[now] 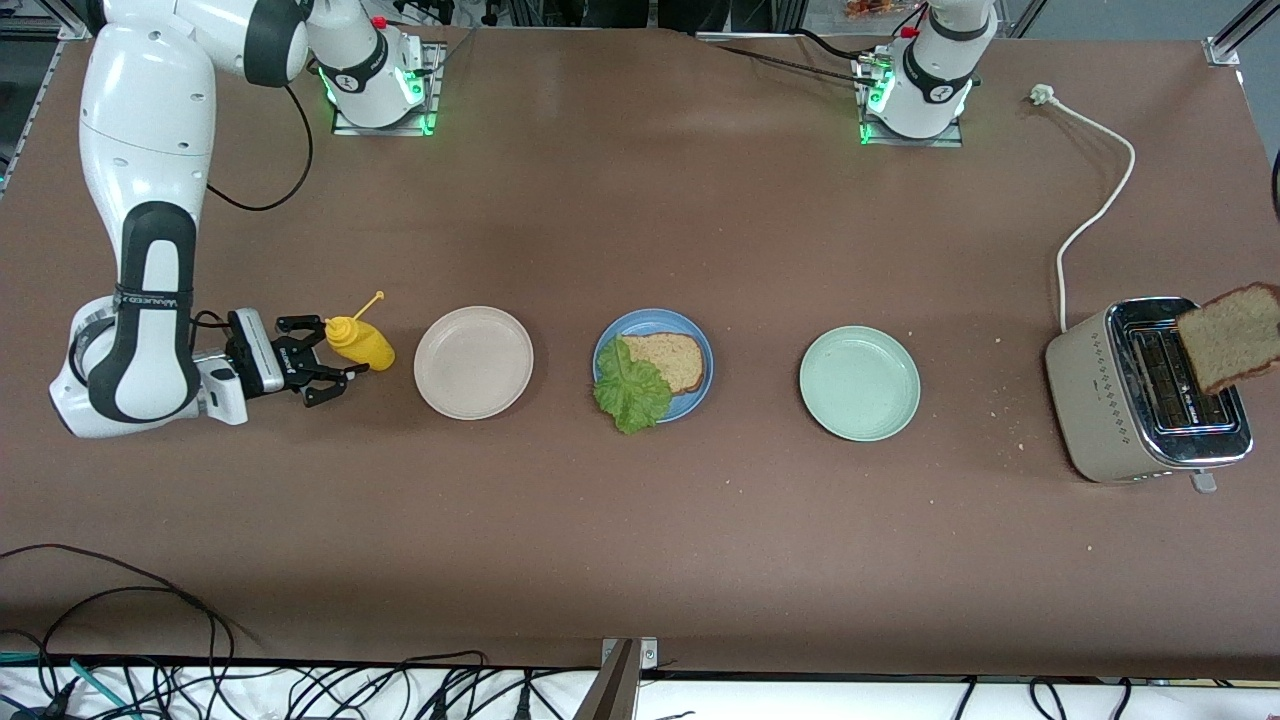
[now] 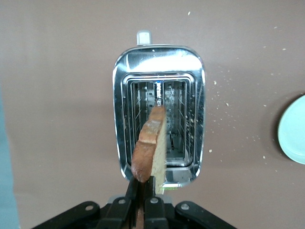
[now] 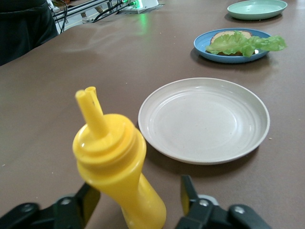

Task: Make sandwich in blue plate with both arms

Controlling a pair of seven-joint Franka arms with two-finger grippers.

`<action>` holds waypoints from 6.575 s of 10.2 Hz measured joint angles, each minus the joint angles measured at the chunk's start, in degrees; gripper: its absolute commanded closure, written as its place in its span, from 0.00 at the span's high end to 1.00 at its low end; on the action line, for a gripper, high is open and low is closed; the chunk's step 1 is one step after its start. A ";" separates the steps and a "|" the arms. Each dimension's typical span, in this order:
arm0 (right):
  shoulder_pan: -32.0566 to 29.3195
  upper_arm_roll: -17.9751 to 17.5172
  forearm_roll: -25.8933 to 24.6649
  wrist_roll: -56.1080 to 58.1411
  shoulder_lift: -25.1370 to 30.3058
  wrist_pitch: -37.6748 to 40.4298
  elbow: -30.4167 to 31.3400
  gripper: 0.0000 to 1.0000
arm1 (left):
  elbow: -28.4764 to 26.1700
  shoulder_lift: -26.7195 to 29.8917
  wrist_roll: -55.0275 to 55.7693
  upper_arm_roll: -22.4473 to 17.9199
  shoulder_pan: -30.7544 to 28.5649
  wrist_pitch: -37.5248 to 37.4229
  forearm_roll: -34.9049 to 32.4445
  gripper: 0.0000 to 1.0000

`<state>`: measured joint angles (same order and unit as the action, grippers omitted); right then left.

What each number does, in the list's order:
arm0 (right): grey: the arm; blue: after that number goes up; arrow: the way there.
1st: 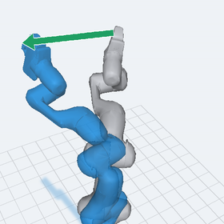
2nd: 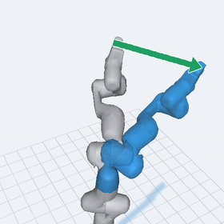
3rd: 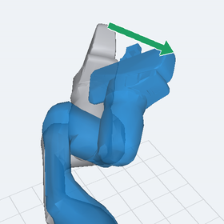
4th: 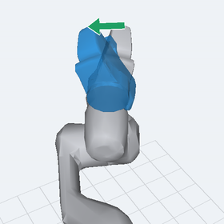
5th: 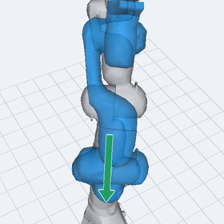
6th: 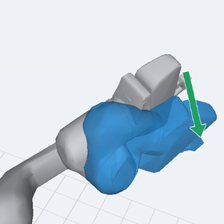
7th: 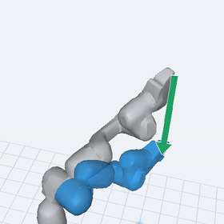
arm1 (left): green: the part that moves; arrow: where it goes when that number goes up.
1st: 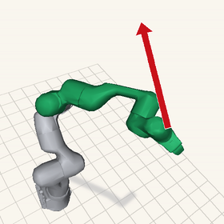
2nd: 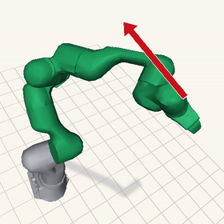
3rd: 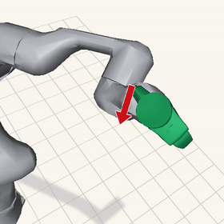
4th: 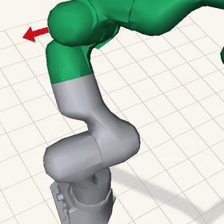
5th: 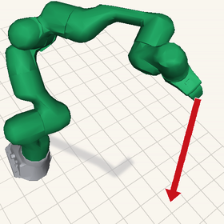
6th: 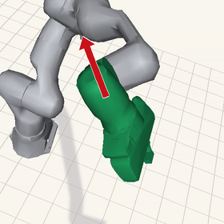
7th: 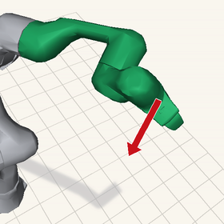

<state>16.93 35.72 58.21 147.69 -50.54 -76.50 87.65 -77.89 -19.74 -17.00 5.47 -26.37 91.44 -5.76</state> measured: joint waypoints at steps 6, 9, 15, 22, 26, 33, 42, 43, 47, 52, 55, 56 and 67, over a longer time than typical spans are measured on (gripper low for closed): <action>-4.34 4.58 0.12 -7.02 0.67 0.21 -1.90 1.00 | 0.53 4.90 -0.86 2.05 0.42 -3.12 0.00 0.00; -4.15 7.45 -0.03 -23.30 4.92 0.36 -4.20 1.00 | 2.06 5.15 -1.02 3.81 3.42 -3.11 0.01 0.00; -0.70 7.83 -8.97 -58.24 12.54 0.54 -14.16 1.00 | -1.07 5.10 10.53 5.68 16.93 -3.18 9.60 0.00; -5.42 -18.23 -46.56 -110.07 32.56 -12.94 -4.29 1.00 | -10.29 -0.78 28.02 5.93 26.55 9.37 39.03 0.00; -13.97 -28.48 -54.75 -137.29 43.87 -15.25 3.61 1.00 | -10.47 -8.72 31.07 6.01 36.58 22.02 48.43 0.00; -16.36 -30.35 -57.65 -143.45 51.11 -13.02 6.34 1.00 | -10.34 -15.26 32.13 5.96 46.55 32.92 48.73 0.00; -18.36 -34.90 -57.99 -153.21 51.15 -12.37 5.93 1.00 | -10.25 -19.99 32.07 5.17 46.27 37.55 48.73 1.00; -18.36 -34.97 -57.99 -153.21 51.15 -12.50 5.93 1.00 | -10.25 -20.30 32.08 5.17 46.15 37.55 48.73 1.00; -18.36 -35.16 -57.99 -153.28 51.08 -13.33 5.93 1.00 | -10.18 -20.62 32.08 5.10 45.52 37.65 48.73 1.00; -18.35 -35.22 -57.99 -153.33 51.07 -13.41 5.93 1.00 | -7.84 -18.99 32.08 5.08 41.45 36.86 48.74 1.00; -18.35 -35.42 -57.99 -153.34 51.07 -13.42 5.92 1.00 | -7.60 -16.23 28.17 4.68 37.98 36.98 48.73 1.00; -18.36 -35.45 -57.99 -153.38 51.06 -13.43 5.91 1.00 | -8.20 -14.05 26.71 4.06 35.30 37.08 48.73 1.00; -18.34 -35.61 -57.99 -153.62 51.00 -13.49 5.84 1.00 | -15.99 16.95 23.14 1.57 25.93 10.10 10.83 1.00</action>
<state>-1.41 0.12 0.22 -5.93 0.46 -89.99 93.49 -93.88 -2.79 6.14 7.03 -0.44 101.54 5.07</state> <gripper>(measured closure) 0.000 0.000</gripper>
